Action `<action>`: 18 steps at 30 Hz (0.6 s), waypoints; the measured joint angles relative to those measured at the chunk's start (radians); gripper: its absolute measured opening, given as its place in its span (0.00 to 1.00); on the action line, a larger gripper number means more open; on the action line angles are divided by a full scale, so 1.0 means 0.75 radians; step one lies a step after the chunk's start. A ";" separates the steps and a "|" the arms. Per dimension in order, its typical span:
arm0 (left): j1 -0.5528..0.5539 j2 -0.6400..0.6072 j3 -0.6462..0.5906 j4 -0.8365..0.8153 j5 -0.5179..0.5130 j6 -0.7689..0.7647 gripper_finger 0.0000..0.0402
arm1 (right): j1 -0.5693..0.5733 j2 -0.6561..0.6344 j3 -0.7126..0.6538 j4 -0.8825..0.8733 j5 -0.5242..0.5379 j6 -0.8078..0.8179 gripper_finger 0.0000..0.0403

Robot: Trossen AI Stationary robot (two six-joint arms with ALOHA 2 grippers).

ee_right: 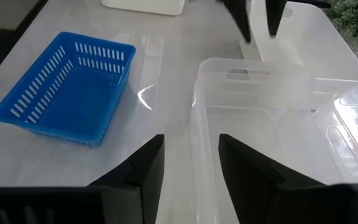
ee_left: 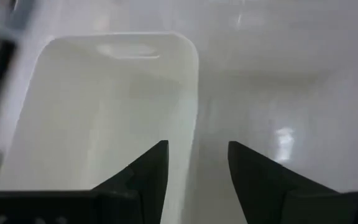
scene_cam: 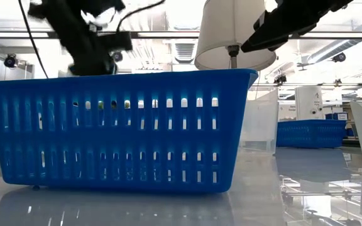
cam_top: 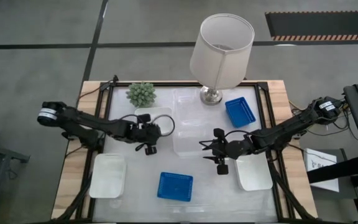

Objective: Stack baskets by color
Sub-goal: Stack the bottom left white bin on top of the top white bin

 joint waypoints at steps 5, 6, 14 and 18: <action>-0.086 -0.037 0.205 -0.415 0.175 -0.500 0.37 | 0.000 0.000 -0.001 -0.011 0.000 -0.015 0.37; -0.117 -0.030 0.239 -0.468 0.172 -0.603 0.37 | 0.000 0.000 -0.001 -0.013 0.000 -0.015 0.37; -0.354 0.075 0.426 -0.893 0.285 -1.478 0.37 | 0.000 0.000 -0.005 -0.056 -0.001 0.026 0.37; -0.470 0.169 0.447 -1.053 0.418 -1.815 0.37 | 0.000 0.001 -0.027 -0.069 -0.001 0.055 0.37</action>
